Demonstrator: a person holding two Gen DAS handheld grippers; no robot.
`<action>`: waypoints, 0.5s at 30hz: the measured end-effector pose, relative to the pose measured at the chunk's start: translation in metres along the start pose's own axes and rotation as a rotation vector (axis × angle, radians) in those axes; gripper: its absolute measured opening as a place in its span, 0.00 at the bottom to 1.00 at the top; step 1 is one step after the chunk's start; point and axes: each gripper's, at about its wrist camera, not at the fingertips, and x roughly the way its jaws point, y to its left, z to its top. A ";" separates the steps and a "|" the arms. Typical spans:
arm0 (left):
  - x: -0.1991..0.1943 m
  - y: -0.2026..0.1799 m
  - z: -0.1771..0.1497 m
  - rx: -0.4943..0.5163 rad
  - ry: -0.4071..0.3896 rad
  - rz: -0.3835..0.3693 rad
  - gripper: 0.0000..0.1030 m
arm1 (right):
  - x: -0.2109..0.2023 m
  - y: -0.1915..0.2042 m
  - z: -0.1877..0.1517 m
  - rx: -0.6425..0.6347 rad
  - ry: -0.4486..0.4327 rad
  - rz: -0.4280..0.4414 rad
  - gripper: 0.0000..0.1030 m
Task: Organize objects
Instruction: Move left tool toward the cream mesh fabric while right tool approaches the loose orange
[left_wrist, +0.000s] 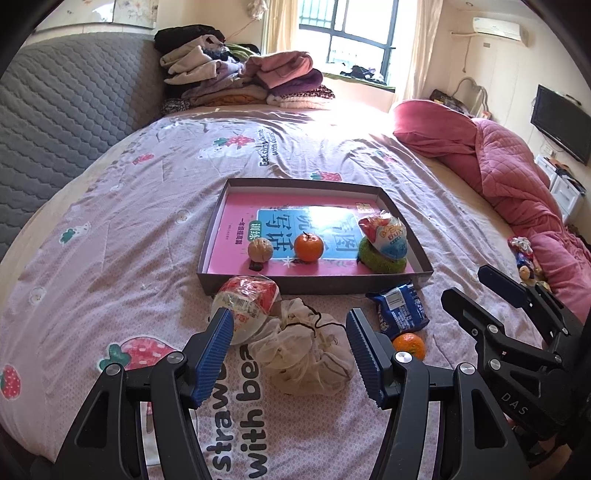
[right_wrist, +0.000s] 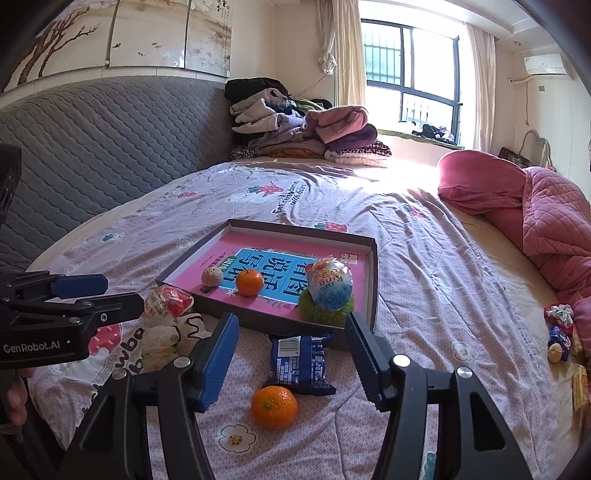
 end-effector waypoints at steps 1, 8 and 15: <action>0.001 0.001 0.000 -0.001 0.003 0.003 0.63 | 0.000 0.000 -0.001 -0.002 0.003 0.000 0.58; 0.006 0.000 -0.006 0.004 0.016 0.008 0.63 | 0.002 0.000 -0.010 -0.001 0.022 0.004 0.58; 0.010 -0.002 -0.010 0.016 0.031 0.006 0.63 | 0.002 0.000 -0.015 -0.007 0.031 -0.002 0.58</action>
